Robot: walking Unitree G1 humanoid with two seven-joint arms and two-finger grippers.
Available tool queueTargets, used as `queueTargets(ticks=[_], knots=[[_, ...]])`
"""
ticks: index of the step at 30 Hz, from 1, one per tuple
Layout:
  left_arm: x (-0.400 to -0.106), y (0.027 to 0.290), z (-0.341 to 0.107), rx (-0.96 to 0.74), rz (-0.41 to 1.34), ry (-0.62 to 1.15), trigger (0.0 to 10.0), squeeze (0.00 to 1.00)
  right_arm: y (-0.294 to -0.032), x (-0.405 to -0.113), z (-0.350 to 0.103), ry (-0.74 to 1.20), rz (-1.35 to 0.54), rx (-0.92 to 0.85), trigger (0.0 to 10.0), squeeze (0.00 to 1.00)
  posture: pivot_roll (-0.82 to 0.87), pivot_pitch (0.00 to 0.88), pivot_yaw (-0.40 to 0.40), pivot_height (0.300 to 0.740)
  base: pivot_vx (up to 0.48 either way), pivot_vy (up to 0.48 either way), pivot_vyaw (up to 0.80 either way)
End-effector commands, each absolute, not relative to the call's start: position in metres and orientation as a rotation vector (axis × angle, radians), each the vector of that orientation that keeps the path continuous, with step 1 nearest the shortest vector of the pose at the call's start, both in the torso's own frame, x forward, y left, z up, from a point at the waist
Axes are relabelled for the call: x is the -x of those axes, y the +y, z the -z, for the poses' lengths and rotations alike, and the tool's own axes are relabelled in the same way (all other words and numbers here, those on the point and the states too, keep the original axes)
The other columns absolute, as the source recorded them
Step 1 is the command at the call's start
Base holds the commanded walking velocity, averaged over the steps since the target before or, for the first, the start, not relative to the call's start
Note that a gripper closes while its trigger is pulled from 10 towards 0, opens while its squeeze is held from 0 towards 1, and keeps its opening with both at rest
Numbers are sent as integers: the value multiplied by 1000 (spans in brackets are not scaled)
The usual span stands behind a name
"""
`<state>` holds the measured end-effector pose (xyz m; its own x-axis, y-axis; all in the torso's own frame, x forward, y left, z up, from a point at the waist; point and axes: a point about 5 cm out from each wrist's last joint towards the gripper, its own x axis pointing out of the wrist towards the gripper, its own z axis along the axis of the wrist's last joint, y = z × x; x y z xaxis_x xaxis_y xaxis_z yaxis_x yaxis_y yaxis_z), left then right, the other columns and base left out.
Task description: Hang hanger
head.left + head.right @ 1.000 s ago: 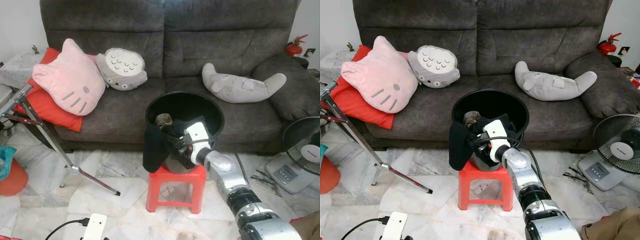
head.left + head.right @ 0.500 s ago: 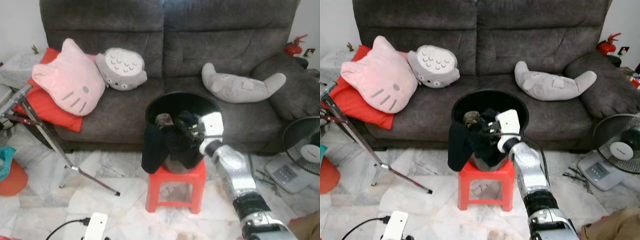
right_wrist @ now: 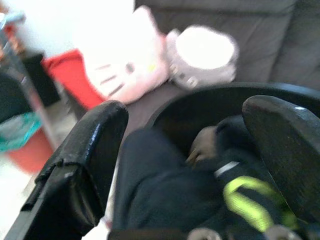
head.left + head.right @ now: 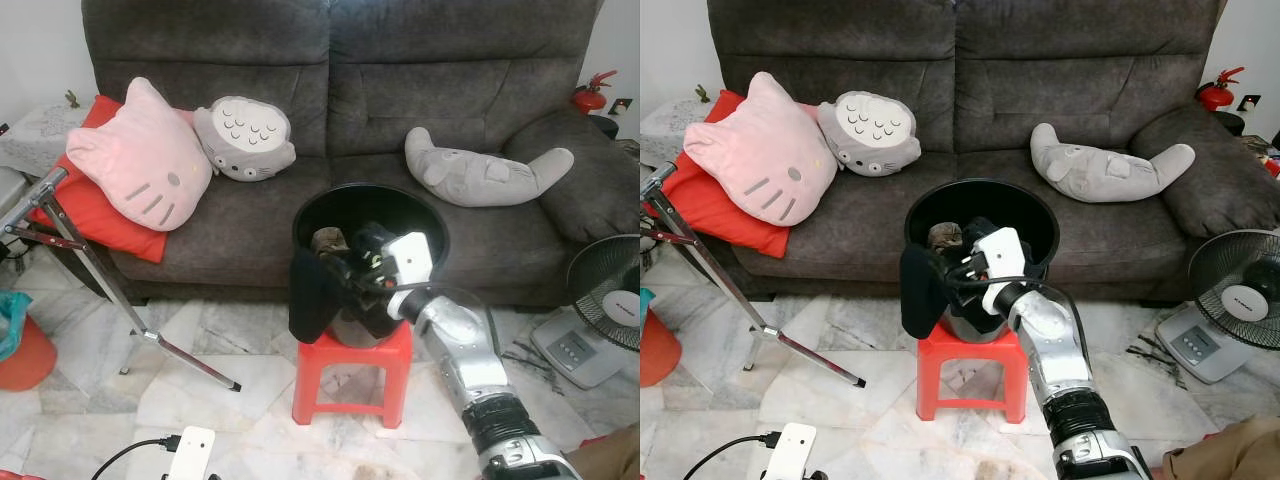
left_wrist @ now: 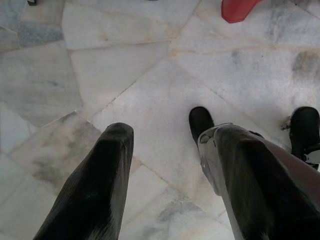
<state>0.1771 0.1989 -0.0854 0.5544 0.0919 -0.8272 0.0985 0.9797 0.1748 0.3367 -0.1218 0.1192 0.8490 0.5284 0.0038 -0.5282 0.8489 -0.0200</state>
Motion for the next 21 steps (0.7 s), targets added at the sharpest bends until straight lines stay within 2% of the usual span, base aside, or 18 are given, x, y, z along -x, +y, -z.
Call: queueTargets(ticks=[1, 8, 21], knots=[[-170, 203, 88, -233, 0, 1014, 10000, 0, -128, -335, -125, -51, -519, -5, 10000, 0, -78, 0, 24, 740, 0, 0, 0], [-171, 204, 87, -266, 8, 1005, 10000, 0, -128, -328, -127, -69, -518, -39, 10000, 0, -80, 0, 26, 740, 0, 0, 0], [-173, 206, 86, -255, -13, 1000, 10000, 0, -123, -327, -124, -42, -522, -26, 10000, 0, -75, 0, 22, 740, 0, -389, 0]])
